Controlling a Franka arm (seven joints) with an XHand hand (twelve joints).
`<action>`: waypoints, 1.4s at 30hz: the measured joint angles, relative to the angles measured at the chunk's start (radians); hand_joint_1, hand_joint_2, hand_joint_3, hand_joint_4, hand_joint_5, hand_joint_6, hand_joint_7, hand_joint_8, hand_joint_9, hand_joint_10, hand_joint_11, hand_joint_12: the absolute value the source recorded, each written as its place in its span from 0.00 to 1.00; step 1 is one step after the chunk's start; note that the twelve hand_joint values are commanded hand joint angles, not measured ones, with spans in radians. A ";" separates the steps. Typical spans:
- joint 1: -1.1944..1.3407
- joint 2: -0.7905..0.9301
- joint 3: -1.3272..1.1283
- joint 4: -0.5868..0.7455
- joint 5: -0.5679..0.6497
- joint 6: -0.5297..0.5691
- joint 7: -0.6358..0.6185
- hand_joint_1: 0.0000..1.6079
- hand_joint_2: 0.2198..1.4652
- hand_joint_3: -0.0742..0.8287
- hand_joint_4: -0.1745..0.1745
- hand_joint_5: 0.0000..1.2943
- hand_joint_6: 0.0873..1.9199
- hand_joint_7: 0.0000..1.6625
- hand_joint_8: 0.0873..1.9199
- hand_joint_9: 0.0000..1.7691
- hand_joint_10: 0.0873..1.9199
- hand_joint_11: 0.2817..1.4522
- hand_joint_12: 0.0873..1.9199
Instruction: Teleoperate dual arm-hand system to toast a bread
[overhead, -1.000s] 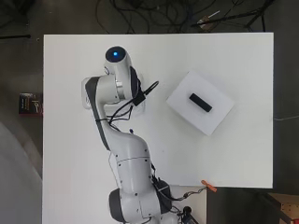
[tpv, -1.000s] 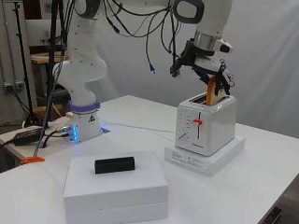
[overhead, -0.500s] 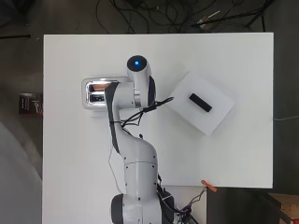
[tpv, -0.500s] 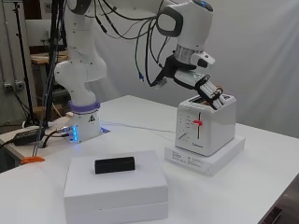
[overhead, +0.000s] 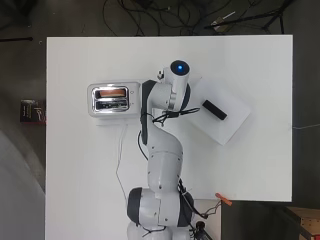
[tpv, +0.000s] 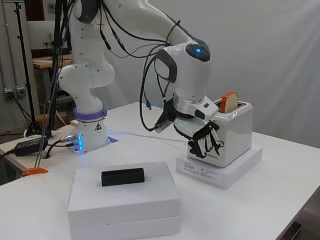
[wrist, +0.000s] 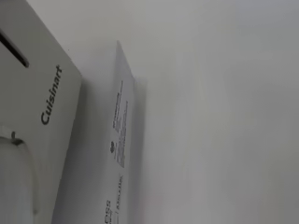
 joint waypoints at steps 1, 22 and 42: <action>-0.001 0.010 -0.001 -0.003 0.000 0.012 -0.005 0.03 0.73 0.08 0.52 0.50 0.00 0.68 0.93 0.75 1.00 0.55 1.00; -0.001 -0.001 0.017 -0.029 0.000 0.019 -0.145 0.05 0.76 0.08 0.14 0.31 0.00 0.65 1.00 0.79 1.00 0.66 1.00; -0.008 0.124 0.000 -0.018 0.049 -0.030 0.004 0.00 0.80 0.08 0.44 0.44 0.00 0.57 0.75 0.60 0.84 0.22 0.62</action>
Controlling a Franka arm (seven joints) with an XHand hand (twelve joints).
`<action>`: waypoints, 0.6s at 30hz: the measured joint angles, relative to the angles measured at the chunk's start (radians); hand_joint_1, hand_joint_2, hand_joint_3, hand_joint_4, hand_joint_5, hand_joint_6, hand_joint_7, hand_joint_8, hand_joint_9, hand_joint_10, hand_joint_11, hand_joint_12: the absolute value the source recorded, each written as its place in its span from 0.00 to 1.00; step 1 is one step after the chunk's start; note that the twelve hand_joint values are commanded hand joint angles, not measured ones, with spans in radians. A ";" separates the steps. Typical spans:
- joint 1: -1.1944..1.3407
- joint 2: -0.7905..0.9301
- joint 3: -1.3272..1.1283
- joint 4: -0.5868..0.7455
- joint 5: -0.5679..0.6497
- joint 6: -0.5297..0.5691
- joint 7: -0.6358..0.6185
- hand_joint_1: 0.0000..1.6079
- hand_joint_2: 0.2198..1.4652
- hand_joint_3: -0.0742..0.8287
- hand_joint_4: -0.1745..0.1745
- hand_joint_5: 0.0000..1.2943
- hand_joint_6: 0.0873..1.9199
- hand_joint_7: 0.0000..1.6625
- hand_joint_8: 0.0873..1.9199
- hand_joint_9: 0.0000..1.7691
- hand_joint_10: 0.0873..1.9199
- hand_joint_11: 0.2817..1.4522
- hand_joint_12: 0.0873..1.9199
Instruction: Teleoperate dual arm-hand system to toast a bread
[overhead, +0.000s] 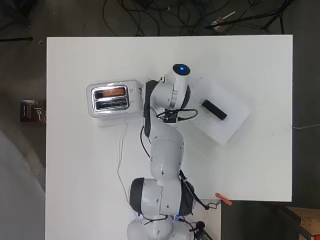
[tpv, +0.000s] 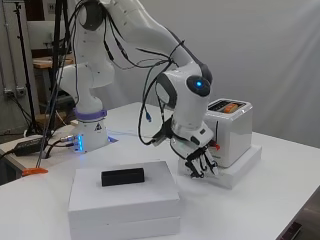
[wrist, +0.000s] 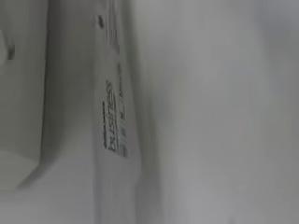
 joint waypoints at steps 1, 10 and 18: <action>0.004 -0.014 0.006 0.009 -0.014 0.000 0.017 0.00 0.80 0.08 0.53 0.51 0.00 0.59 0.68 0.60 0.81 0.23 0.55; 0.020 -0.252 0.032 0.098 -0.105 0.028 0.075 0.00 0.74 0.09 0.46 0.20 0.00 0.14 0.00 0.16 0.00 0.10 0.00; 0.026 -0.525 0.034 -0.024 -0.131 -0.035 0.040 0.00 0.76 0.09 0.53 0.25 0.00 0.16 0.00 0.17 0.00 0.08 0.00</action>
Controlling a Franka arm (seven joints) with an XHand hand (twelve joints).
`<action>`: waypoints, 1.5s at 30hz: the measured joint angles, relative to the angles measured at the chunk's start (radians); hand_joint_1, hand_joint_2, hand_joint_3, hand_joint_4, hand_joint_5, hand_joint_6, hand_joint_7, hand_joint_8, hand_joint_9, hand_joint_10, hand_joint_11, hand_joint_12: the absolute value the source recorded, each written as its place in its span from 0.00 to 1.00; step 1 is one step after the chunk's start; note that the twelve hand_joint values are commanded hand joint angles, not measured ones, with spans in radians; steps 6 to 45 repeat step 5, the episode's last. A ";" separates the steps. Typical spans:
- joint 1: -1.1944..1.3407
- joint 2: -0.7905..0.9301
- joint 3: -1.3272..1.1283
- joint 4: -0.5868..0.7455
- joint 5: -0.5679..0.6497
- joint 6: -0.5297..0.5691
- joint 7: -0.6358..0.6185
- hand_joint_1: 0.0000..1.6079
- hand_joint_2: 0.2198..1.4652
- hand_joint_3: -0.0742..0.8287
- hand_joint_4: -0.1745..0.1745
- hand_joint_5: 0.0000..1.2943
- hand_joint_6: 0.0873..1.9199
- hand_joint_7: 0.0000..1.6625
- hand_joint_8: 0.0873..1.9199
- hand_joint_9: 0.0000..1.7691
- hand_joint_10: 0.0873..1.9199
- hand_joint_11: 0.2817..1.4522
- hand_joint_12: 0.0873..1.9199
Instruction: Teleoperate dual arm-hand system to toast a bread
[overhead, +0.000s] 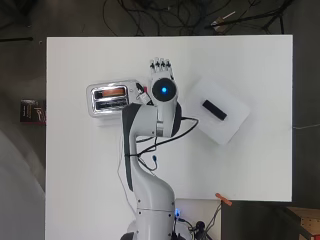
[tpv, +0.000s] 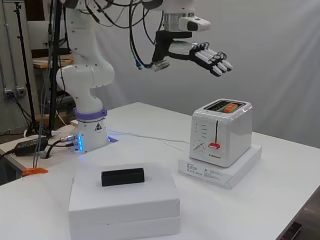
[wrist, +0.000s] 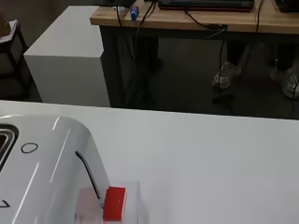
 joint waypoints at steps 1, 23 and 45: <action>0.000 -0.010 -0.001 -0.015 -0.009 0.002 0.015 0.00 0.76 0.09 0.53 0.25 0.00 0.16 0.00 0.17 0.00 0.09 0.00; 0.000 -0.039 -0.008 -0.067 -0.016 0.000 0.041 0.00 0.76 0.09 0.53 0.26 0.00 0.16 0.00 0.18 0.00 0.09 0.00; 0.000 -0.039 -0.008 -0.067 -0.016 0.000 0.041 0.00 0.76 0.09 0.53 0.26 0.00 0.16 0.00 0.18 0.00 0.09 0.00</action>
